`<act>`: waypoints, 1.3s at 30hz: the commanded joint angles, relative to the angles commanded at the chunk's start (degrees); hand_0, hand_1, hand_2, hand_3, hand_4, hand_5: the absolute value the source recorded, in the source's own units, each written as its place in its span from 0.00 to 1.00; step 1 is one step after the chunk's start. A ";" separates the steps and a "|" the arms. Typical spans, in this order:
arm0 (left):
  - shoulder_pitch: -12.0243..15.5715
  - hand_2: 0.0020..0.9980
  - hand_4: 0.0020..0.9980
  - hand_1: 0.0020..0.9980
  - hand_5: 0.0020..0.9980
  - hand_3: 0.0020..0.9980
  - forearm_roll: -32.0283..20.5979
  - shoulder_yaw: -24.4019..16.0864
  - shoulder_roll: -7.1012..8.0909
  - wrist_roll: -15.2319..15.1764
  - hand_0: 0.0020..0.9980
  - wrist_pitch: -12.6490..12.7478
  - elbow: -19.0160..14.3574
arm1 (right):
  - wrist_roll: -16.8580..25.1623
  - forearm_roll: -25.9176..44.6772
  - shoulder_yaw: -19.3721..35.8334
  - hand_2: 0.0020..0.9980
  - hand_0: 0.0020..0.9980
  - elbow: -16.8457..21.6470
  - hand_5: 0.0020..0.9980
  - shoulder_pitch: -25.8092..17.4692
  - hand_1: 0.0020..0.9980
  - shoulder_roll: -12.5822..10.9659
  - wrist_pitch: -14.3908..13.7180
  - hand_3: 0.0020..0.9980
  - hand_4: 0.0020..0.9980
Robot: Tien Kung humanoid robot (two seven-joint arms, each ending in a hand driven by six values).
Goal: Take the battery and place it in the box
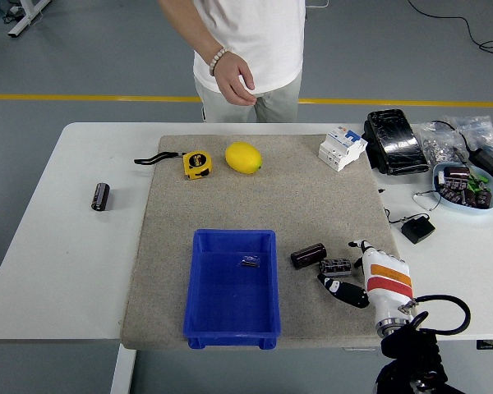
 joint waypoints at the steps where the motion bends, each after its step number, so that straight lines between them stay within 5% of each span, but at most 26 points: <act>1: -0.01 0.71 0.64 0.67 0.66 0.62 0.03 0.00 0.00 -0.01 0.69 -0.01 0.00 | 0.00 0.00 0.03 0.52 0.07 0.03 0.58 0.09 0.24 0.01 0.00 0.77 1.00; 28: -0.33 0.71 0.64 0.67 0.66 0.62 -0.25 0.48 -0.22 -0.21 0.69 0.07 -0.11 | 0.00 0.00 -1.24 0.47 0.06 -3.92 0.58 2.33 0.23 0.86 0.00 0.76 1.00; 29: -0.35 0.71 0.64 0.67 0.66 0.62 -0.20 0.48 -0.21 -0.20 0.69 0.06 -0.12 | 0.00 0.00 -1.15 0.45 0.06 -3.99 0.51 2.31 0.22 0.88 0.00 0.73 1.00; 39: -0.49 0.71 0.64 0.67 0.66 0.62 0.15 0.31 -0.20 -0.21 0.69 0.00 -0.11 | 0.00 0.00 -0.46 0.42 0.05 -4.02 0.48 2.22 0.21 0.80 0.00 0.71 1.00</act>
